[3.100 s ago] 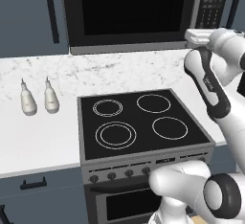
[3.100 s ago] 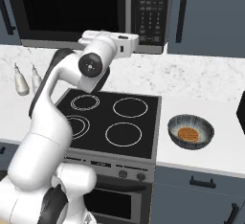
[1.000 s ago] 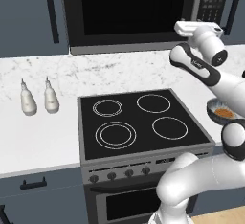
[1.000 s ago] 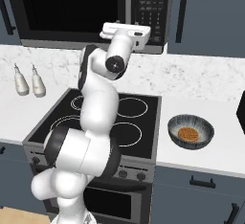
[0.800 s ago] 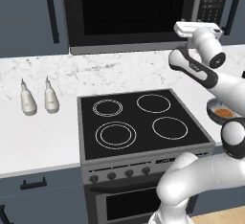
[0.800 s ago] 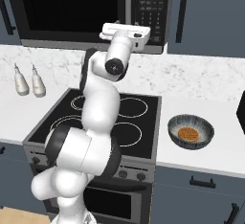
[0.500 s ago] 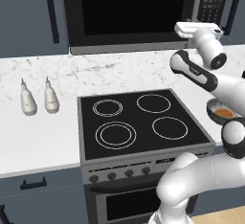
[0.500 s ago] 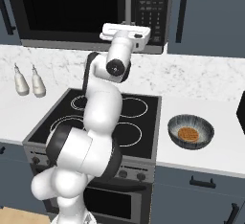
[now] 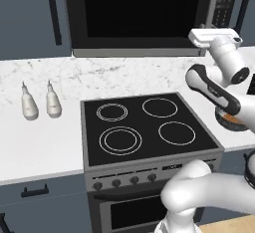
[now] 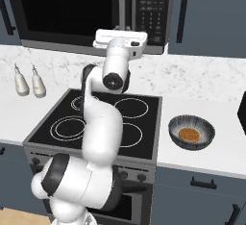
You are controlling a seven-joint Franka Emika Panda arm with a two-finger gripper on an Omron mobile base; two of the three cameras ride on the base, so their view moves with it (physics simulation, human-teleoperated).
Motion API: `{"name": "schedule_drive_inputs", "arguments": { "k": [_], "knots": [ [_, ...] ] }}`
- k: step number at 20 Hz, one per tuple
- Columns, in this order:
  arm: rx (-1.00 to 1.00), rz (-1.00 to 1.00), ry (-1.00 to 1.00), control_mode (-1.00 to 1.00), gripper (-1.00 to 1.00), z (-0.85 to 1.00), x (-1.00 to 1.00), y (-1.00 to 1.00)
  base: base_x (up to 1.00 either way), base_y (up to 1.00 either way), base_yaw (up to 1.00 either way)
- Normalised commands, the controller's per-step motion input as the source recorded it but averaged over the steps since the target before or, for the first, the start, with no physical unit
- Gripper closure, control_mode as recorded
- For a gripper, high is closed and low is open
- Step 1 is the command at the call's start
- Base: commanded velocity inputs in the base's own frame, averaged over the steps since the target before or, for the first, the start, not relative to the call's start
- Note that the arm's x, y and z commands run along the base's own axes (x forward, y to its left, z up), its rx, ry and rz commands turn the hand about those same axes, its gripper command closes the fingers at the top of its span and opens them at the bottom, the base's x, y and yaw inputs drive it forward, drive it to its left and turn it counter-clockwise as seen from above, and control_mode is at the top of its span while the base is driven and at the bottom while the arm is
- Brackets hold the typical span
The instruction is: Open the microwave, place the bowl with waffle inside the microwave, then close the microwave door and turn it on.
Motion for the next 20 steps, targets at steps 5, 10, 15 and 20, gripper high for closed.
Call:
{"name": "schedule_drive_inputs", "arguments": {
  "k": [5,10,15,20],
  "knots": [
    [0.00,0.05,0.00,-1.00,1.00,0.31,-1.00,0.04,0.00,0.00,0.00],
    [0.00,0.01,0.00,-1.00,1.00,0.41,-1.00,0.10,0.00,0.00,0.00],
    [-0.02,0.01,0.00,-1.00,1.00,0.38,-1.00,0.17,0.00,0.00,0.00],
    [-0.05,0.08,0.00,-1.00,-1.00,0.25,-0.95,0.31,0.00,0.00,0.00]
  ]
}}
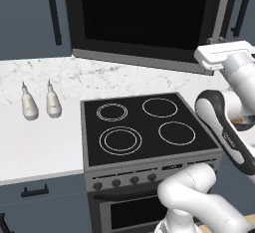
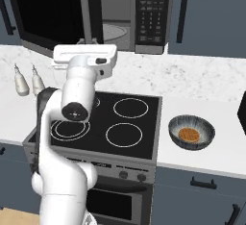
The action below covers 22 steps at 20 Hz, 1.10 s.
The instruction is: Open the microwave, place the bowl with waffle inside the microwave, then close the microwave door and turn it on.
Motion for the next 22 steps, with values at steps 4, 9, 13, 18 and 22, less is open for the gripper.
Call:
{"name": "schedule_drive_inputs", "arguments": {
  "k": [4,9,13,18,22],
  "knots": [
    [-0.03,0.01,0.00,-1.00,-1.00,-0.04,-0.19,0.19,0.00,0.00,0.00],
    [0.14,0.00,0.01,-1.00,-1.00,0.25,-0.40,-0.66,0.00,0.00,0.00],
    [0.29,0.05,0.08,-1.00,-1.00,0.14,-0.34,-0.87,0.00,0.00,0.00],
    [0.35,0.08,0.11,-1.00,-1.00,-0.08,-0.09,-0.73,0.00,0.00,0.00],
    [0.39,0.26,0.17,-1.00,-1.00,-0.12,0.18,-0.59,0.00,0.00,0.00]
  ]
}}
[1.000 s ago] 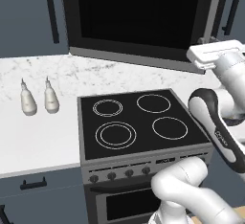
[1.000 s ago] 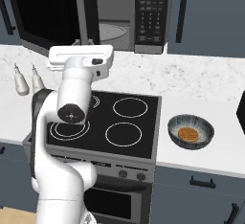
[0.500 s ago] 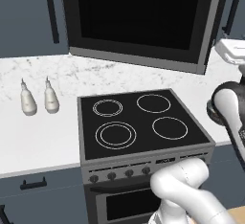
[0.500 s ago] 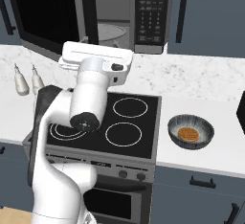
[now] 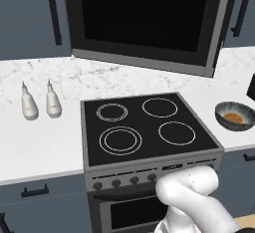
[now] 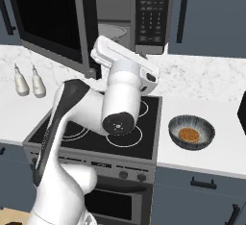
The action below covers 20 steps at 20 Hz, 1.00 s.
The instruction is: Open the microwave, place the bowl with waffle inside the microwave, then close the microwave door and turn it on.
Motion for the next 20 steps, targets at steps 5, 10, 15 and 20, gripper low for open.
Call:
{"name": "schedule_drive_inputs", "arguments": {
  "k": [5,10,15,20],
  "knots": [
    [0.18,0.39,0.21,-1.00,-1.00,-0.12,0.49,-0.04,0.00,0.00,0.00],
    [0.10,0.33,0.25,-1.00,-1.00,-0.13,0.38,0.04,0.00,0.00,0.00],
    [0.12,0.21,0.23,-1.00,-1.00,-0.24,0.47,0.30,0.00,0.00,0.00],
    [0.11,0.21,0.17,-1.00,-1.00,-0.15,0.83,0.17,0.00,0.00,0.00]
  ]
}}
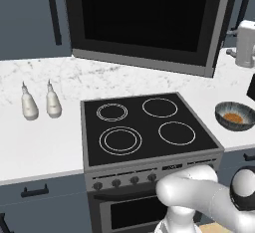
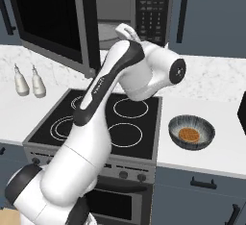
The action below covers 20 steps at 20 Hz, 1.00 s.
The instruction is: Open the microwave, place the bowl with waffle inside the microwave, then close the microwave door and turn it on.
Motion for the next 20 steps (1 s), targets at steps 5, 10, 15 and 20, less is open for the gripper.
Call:
{"name": "schedule_drive_inputs", "arguments": {
  "k": [5,10,15,20],
  "knots": [
    [0.20,0.26,0.10,-1.00,-1.00,-0.16,0.82,0.00,0.00,0.00,0.00],
    [0.09,0.21,0.13,-1.00,-1.00,-0.01,0.67,0.14,0.00,0.00,0.00],
    [0.05,0.19,0.12,-1.00,-1.00,0.00,0.42,0.07,0.00,0.00,0.00],
    [0.01,0.18,0.01,-1.00,-1.00,0.00,-0.15,0.06,0.00,0.00,0.00]
  ]
}}
